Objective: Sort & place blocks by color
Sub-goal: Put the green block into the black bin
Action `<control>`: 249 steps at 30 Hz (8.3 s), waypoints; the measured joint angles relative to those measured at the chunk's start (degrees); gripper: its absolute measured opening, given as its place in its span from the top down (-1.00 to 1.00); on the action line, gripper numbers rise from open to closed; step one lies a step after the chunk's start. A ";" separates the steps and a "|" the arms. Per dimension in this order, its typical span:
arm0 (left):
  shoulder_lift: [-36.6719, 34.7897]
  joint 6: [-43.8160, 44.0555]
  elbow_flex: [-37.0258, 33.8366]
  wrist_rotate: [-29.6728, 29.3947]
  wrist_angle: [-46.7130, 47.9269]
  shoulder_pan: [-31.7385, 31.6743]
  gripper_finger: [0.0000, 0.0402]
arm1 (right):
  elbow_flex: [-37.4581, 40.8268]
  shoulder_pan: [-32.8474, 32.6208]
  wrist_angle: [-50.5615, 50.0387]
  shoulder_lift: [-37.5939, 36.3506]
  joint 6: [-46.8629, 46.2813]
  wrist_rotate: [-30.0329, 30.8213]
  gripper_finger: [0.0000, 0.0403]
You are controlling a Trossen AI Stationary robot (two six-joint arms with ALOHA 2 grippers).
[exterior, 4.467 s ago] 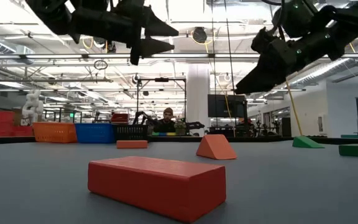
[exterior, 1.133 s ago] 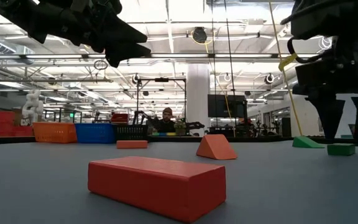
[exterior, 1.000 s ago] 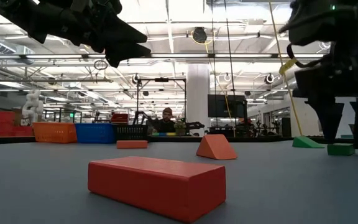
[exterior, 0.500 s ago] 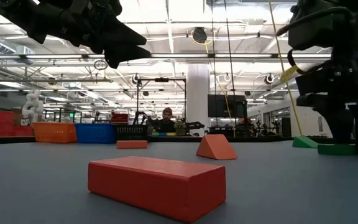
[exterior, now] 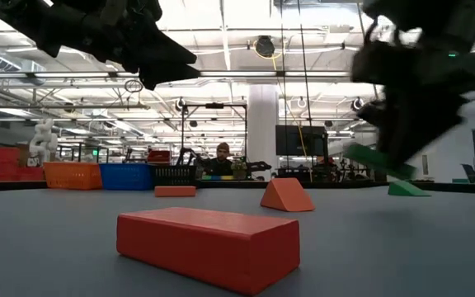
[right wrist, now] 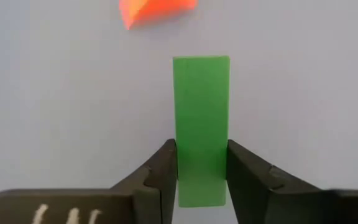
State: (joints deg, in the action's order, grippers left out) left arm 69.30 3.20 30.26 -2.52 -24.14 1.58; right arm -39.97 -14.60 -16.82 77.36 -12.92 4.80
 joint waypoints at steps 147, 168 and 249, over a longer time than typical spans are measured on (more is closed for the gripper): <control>6.10 18.08 7.70 -10.02 5.95 -15.16 -0.60 | -0.74 20.96 46.72 16.35 22.16 14.46 -0.17; 6.54 7.92 3.10 -12.97 -4.15 -2.64 -0.21 | -21.72 39.07 -0.66 13.53 25.36 -0.54 -0.17; 5.53 5.34 3.08 -12.34 2.23 -5.99 -0.21 | -26.86 41.91 5.51 21.22 27.48 -1.78 0.23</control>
State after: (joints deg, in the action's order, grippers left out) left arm 74.83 8.54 33.34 -14.85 -21.91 -4.40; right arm -66.83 27.31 -11.31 98.58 14.56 3.01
